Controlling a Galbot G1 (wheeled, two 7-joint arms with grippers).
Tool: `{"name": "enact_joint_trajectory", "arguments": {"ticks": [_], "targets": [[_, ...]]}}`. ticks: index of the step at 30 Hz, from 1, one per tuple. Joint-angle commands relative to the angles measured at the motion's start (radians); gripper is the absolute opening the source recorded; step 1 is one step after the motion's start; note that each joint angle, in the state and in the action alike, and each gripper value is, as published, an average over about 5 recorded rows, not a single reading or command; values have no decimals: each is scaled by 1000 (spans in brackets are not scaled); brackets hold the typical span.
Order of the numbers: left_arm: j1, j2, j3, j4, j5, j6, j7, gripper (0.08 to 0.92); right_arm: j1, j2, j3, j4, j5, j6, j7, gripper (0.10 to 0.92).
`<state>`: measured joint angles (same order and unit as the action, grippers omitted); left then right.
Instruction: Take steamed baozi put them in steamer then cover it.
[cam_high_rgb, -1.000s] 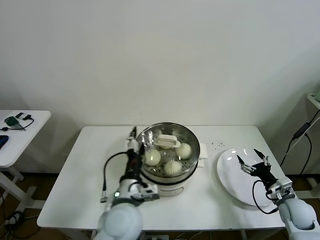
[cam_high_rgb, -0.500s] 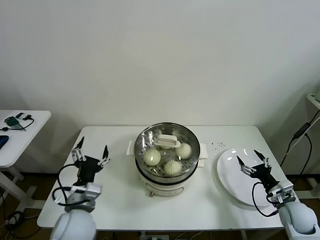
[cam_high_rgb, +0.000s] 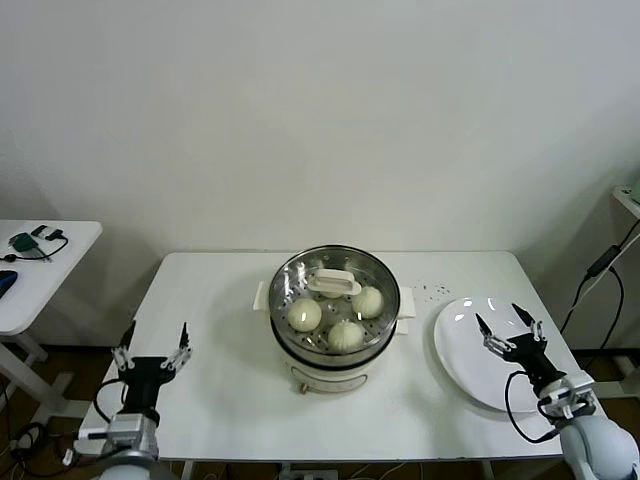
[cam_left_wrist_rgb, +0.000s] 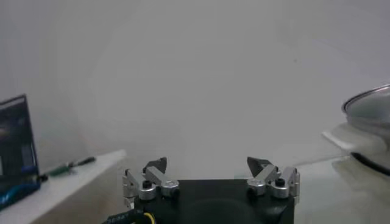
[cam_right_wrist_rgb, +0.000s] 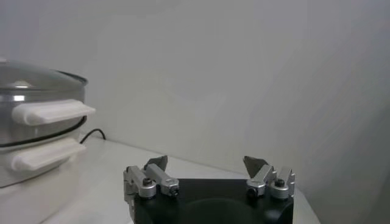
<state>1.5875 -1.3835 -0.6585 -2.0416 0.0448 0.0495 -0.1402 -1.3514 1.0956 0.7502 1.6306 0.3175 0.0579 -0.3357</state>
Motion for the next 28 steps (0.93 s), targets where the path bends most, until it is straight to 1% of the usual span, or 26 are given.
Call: {"name": "enact_joint_trajectory", "arguments": {"ticks": [1,13,28], "targets": [[61,-40,-75,56,-138,-117,38,823,-34,6,7,27,14,10,6,823],[76,-40,-85,50,-139,-132,64,823,-42,26,9,30,1,25,-1,823],[67,-38,-67,44,-99,-137,72,823,-58,43,28,14,-2,48,-6,823]]}}
